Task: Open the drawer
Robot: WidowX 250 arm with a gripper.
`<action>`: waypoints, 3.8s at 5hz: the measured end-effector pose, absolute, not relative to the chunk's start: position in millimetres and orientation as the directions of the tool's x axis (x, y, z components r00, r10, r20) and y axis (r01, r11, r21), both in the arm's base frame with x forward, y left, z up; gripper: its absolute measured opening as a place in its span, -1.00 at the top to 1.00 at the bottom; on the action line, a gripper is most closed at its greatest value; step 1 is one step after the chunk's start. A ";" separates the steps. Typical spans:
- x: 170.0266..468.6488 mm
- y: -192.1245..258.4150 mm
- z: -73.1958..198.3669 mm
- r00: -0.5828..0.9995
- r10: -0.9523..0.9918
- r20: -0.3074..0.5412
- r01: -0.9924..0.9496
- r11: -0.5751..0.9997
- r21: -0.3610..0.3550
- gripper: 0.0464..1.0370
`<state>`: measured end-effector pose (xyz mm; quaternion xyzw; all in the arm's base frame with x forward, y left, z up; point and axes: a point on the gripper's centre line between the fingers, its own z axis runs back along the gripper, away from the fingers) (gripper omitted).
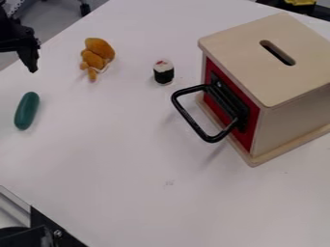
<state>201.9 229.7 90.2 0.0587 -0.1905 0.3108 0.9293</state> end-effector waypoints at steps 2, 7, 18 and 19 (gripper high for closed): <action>200.6 194.1 77.9 0.725 0.600 0.338 -0.622 0.781 -0.051 -0.93; 250.2 40.4 90.9 0.609 0.767 0.200 -0.774 0.630 -0.060 -0.93; 241.5 22.2 37.5 0.535 0.837 0.116 -0.826 0.547 -0.138 0.85; 232.0 31.1 38.3 0.512 0.850 0.125 -0.842 0.525 -0.125 0.85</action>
